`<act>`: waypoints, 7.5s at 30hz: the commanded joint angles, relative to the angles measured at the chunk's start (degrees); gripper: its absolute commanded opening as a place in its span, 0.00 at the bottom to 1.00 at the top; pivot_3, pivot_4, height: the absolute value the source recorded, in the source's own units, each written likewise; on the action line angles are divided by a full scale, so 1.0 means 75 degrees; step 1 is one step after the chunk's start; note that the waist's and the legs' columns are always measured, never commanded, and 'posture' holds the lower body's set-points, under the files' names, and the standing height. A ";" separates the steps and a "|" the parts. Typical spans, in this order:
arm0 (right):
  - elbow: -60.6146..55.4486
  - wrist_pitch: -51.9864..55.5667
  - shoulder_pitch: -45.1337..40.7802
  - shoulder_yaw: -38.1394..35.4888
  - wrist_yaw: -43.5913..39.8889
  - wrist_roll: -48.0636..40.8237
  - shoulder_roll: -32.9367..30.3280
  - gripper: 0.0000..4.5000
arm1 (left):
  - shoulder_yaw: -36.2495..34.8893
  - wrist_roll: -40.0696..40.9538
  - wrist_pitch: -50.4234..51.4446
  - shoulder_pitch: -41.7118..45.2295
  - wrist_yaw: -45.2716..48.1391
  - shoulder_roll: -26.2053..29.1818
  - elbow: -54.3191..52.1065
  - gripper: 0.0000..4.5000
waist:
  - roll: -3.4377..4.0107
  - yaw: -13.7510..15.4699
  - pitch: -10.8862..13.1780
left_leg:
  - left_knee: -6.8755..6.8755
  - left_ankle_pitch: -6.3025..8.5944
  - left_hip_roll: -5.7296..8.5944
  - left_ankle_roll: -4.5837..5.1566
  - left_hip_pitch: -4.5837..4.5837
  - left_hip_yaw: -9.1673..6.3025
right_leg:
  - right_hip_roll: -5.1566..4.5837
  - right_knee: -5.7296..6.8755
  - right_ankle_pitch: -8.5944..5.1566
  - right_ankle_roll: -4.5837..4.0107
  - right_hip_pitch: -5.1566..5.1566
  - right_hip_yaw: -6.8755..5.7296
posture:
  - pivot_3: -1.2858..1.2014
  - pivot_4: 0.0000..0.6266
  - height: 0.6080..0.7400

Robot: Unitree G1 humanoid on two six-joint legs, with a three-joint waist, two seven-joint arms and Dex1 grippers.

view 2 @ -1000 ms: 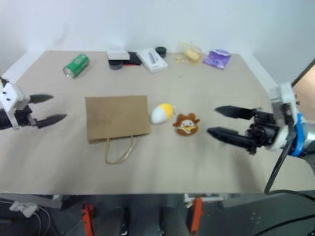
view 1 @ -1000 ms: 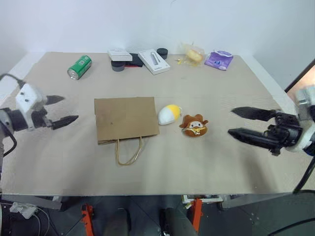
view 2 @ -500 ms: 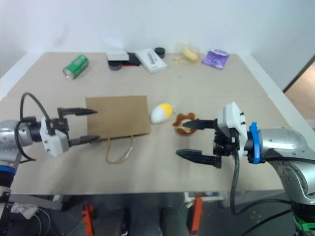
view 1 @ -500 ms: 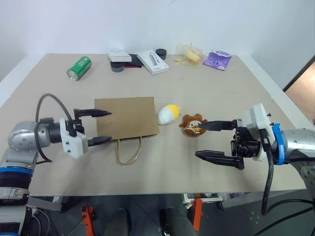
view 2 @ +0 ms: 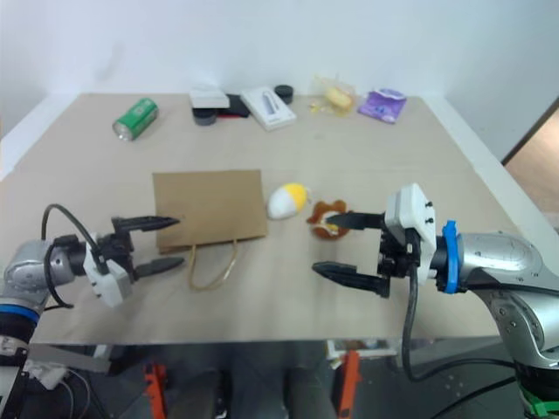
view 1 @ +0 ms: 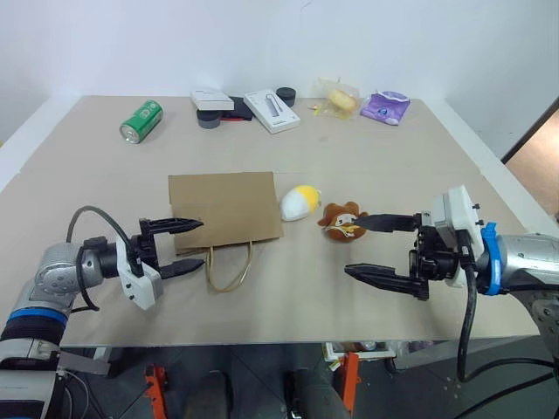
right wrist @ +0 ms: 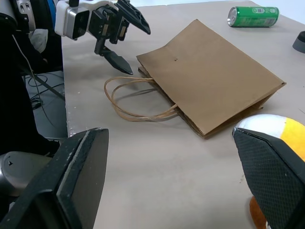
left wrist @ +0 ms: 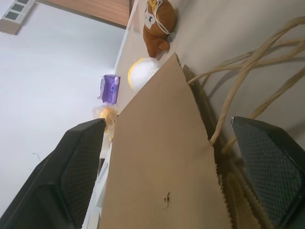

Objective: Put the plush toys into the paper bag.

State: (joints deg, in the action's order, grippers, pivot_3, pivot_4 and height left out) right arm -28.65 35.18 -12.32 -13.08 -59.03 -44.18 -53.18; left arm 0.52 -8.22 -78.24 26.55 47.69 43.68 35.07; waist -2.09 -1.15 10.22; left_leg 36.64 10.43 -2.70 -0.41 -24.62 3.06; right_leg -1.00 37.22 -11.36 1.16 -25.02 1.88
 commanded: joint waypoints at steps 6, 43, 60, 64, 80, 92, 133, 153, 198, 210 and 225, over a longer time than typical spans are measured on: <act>-0.0240 -0.0086 -0.0037 -0.0255 0.0167 -0.0080 -0.0018 1.00 | 0.0412 -0.0568 0.0031 0.0077 -0.0878 0.0072 -0.0099 0.97 | 0.0000 0.0000 0.0000 | 0.0000 0.0000 0.0000 0.0000 0.0000 0.0002 | -0.0001 0.0000 0.0001 0.0001 0.0000 0.0001 | 0.52 0.24 1.00; 0.1866 -0.0918 -0.1023 0.2692 0.3284 0.1957 0.4287 0.02 | 0.1137 0.2305 0.5613 -0.1018 -0.1005 -0.0740 -0.4565 0.00 | -0.0005 -0.0066 -0.0006 | 0.0003 -0.0013 -0.0014 0.0006 0.0022 -0.0003 | 0.0067 0.0002 0.0024 -0.0012 0.0005 0.0066 | 0.52 0.24 1.00; 0.6436 -0.2468 -0.2699 0.3293 0.4563 0.4289 0.6888 0.00 | -0.0045 0.2005 0.6605 -0.0976 -0.2220 -0.1724 -0.5339 0.00 | -0.0009 -0.0054 -0.0008 | -0.0004 -0.0024 -0.0034 0.0013 0.0013 0.0005 | 0.0096 0.0002 0.0047 -0.0024 -0.0012 0.0084 | 0.52 0.24 1.00; 0.6270 -0.1949 -0.2560 0.3265 0.4713 0.4393 0.6824 0.00 | -0.0575 0.1807 0.6815 -0.0667 -0.2985 -0.2034 -0.5525 0.00 | -0.0017 -0.0043 -0.0017 | -0.0003 -0.0024 -0.0036 0.0012 0.0020 0.0004 | 0.0097 0.0002 0.0052 -0.0023 -0.0005 0.0082 | 0.52 0.24 1.00; 0.5228 -0.1898 -0.2551 0.3201 0.4171 0.4321 0.6693 0.00 | -0.0458 0.1660 0.7598 -0.0930 -0.3270 -0.2466 -0.6144 0.00 | -0.0044 -0.0023 -0.0048 | -0.0010 -0.0025 -0.0031 0.0010 0.0023 0.0006 | 0.0094 -0.0004 0.0047 -0.0020 0.0000 0.0084 | 0.52 0.24 1.00; 0.1246 0.0082 -0.1993 0.2101 0.1907 0.1497 0.4416 0.64 | -0.0459 0.1664 0.7498 -0.1467 -0.2902 -0.2332 -0.5937 0.00 | -0.0042 -0.0017 -0.0045 | -0.0014 -0.0025 -0.0037 0.0010 -0.0001 0.0004 | 0.0095 -0.0004 0.0031 -0.0048 -0.0026 0.0082 | 0.52 0.24 1.00; 0.1371 0.2512 -0.2641 -0.0091 0.2612 -0.0118 0.3168 0.01 | -0.0632 0.2082 0.8022 -0.0963 -0.2794 -0.2393 -0.6097 0.00 | -0.0014 -0.0030 -0.0024 | -0.0025 -0.0019 -0.0033 0.0013 -0.0002 0.0023 | 0.0109 -0.0013 0.0044 -0.0007 -0.0040 0.0123 | 0.52 0.24 1.00; 0.4445 0.1891 -0.4941 0.2481 0.4688 0.1492 0.6025 0.01 | -0.0450 0.1998 0.8124 -0.0899 -0.2819 -0.2642 -0.6210 0.00 | -0.0019 -0.0053 -0.0028 | -0.0023 -0.0019 -0.0039 0.0013 -0.0006 0.0010 | 0.0115 -0.0015 0.0047 -0.0024 -0.0040 0.0105 | 0.52 0.24 1.00; 0.7226 0.0279 -0.4719 0.1613 0.5081 0.3476 0.5786 0.49 | -0.0625 0.2080 0.8365 -0.0799 -0.2858 -0.2614 -0.6046 0.00 | -0.0018 -0.0192 -0.0028 | -0.0038 -0.0017 -0.0033 0.0014 -0.0014 0.0004 | 0.0115 -0.0024 0.0043 -0.0016 -0.0046 0.0111 | 0.52 0.24 1.00; 0.2583 0.2134 -0.4008 0.0347 0.3210 0.0225 0.4478 0.01 | -0.0577 0.2080 0.8392 -0.0707 -0.2863 -0.2679 -0.5962 0.00 | -0.0004 -0.0189 -0.0019 | -0.0038 -0.0008 -0.0033 0.0013 -0.0023 -0.0002 | 0.0112 -0.0026 0.0031 -0.0006 -0.0050 0.0106 | 0.52 0.24 1.00; 0.5171 0.1109 -0.5344 0.2870 0.4738 0.2477 0.6736 0.01 | -0.0516 0.2085 0.8479 -0.0581 -0.2923 -0.2814 -0.5947 0.00 | -0.0004 -0.0210 -0.0019 | -0.0036 -0.0017 -0.0054 0.0017 -0.0007 0.0001 | 0.0147 -0.0023 0.0059 -0.0039 -0.0051 0.0116 | 0.52 0.24 1.00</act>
State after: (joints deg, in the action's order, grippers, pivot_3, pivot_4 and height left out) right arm 8.81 47.42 -49.61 7.91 -24.37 -27.47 -4.35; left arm -2.61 6.88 -14.60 21.67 26.35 22.84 -7.46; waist -2.12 -2.72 10.08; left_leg 36.37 10.31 -3.10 -0.29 -24.69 3.07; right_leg 0.10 37.05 -10.93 0.89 -25.42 2.75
